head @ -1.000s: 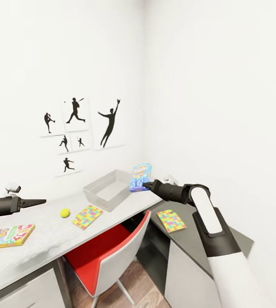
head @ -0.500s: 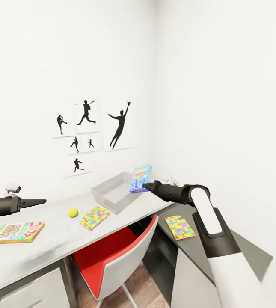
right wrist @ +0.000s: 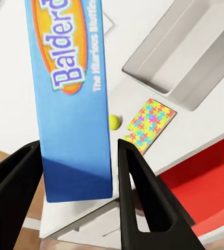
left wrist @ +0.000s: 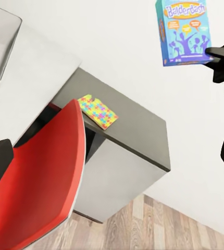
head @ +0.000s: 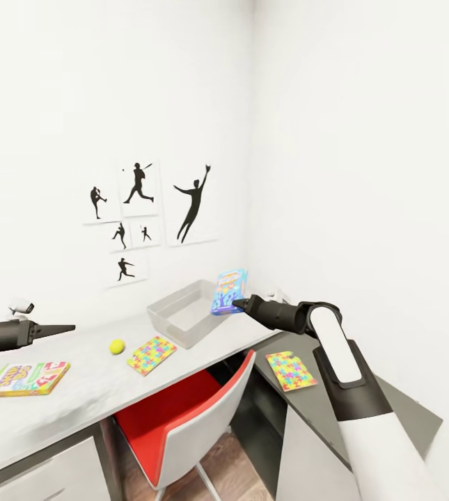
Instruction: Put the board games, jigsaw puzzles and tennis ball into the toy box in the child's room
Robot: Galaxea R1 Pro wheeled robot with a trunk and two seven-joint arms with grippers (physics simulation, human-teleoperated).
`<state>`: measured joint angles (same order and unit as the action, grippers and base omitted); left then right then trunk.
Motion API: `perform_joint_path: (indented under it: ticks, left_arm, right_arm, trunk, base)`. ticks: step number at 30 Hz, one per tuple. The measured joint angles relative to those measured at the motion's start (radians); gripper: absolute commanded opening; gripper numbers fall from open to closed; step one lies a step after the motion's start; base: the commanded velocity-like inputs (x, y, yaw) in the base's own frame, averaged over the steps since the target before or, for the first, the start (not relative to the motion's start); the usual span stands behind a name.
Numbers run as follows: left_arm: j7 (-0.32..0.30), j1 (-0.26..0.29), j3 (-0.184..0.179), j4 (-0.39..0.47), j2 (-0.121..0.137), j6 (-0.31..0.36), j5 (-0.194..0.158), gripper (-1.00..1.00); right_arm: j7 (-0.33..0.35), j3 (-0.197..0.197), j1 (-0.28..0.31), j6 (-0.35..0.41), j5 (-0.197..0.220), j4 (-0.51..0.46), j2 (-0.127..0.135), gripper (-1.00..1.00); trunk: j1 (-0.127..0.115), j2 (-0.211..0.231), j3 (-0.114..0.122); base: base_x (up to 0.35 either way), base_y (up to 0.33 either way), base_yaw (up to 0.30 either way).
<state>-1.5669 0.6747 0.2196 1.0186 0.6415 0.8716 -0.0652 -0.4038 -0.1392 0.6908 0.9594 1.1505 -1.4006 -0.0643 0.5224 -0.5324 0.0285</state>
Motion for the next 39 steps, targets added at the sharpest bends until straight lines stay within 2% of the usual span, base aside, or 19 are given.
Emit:
perform_joint_path:
  ticks: [7,27,39]
  left_arm:
    - [0.000,0.000,0.000,0.000,0.001,-0.002,-0.001,1.00]
    - [0.000,0.000,0.000,0.000,0.001,-0.002,-0.001,1.00]
    - [0.000,0.000,0.000,0.000,0.000,-0.002,-0.001,1.00]
  right_arm:
    - [-0.001,0.000,-0.001,-0.001,0.000,0.001,-0.001,-1.00]
    - [0.000,-0.002,-0.002,0.000,-0.001,0.004,0.000,-1.00]
    - [0.000,0.008,-0.002,-0.007,0.001,0.004,0.000,-1.00]
  trunk:
    - [0.000,0.000,0.000]
    - [0.000,0.000,0.000]
    - [0.000,0.000,0.000]
  base:
    - [0.016,-0.028,0.071]
    - [0.053,0.012,0.263]
    - [0.000,0.000,0.049]
